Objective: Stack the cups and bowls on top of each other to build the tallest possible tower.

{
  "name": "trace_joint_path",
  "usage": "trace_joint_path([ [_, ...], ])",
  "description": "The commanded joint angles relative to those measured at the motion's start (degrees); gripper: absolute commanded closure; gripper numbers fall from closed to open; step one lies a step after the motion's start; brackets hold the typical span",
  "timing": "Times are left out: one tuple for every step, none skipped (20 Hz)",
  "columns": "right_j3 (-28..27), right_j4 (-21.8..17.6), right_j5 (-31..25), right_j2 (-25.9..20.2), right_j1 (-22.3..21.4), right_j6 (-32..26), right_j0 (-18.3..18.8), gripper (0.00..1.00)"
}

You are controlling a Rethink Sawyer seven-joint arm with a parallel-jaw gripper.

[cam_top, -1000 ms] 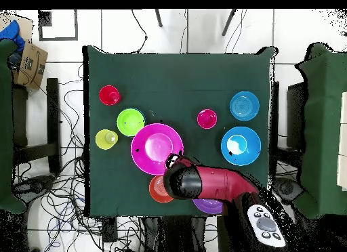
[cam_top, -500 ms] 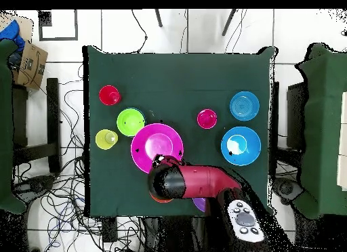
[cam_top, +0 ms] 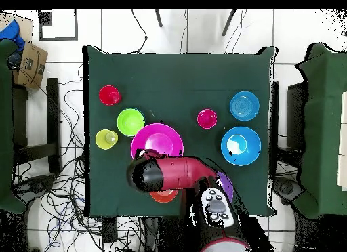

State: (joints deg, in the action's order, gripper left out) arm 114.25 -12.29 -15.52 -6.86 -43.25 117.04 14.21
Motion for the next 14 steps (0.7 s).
trace_joint_path([
  [-8.4, 3.2, 3.5, 2.0, 5.3, 10.0, -3.3, 0.0],
  [-8.7, 4.0, 3.4, 2.3, 5.4, 9.7, -3.3, 1.0],
  [-8.9, 4.3, 3.3, 2.2, 5.5, 9.8, -3.2, 1.0],
  [-9.0, 4.7, 3.2, 2.0, 5.6, 9.9, -3.1, 1.0],
  [-9.2, 5.0, 3.1, 1.9, 5.7, 10.0, -3.0, 1.0],
  [-9.2, 5.8, 1.8, 1.2, 5.7, 9.8, -2.4, 1.0],
  [-10.0, 6.2, 0.3, 1.6, 5.9, 9.5, -2.8, 1.0],
  [-11.3, 6.1, -0.5, 2.9, 5.6, 9.5, -4.0, 1.0],
  [-12.3, 6.7, -2.0, 3.5, 5.4, 9.5, -4.6, 1.0],
  [-12.7, 7.3, -3.4, 3.4, 5.2, 9.0, -4.5, 1.0],
  [-13.1, 7.7, -4.0, 3.4, 5.1, 8.8, -4.6, 1.0],
  [-13.5, 8.1, -4.4, 3.4, 5.2, 8.7, -4.6, 1.0],
  [-13.9, 8.6, -4.7, 3.4, 5.4, 8.6, -4.6, 1.0],
  [-14.5, 9.0, -4.9, 3.6, 5.7, 8.6, -4.7, 1.0],
])
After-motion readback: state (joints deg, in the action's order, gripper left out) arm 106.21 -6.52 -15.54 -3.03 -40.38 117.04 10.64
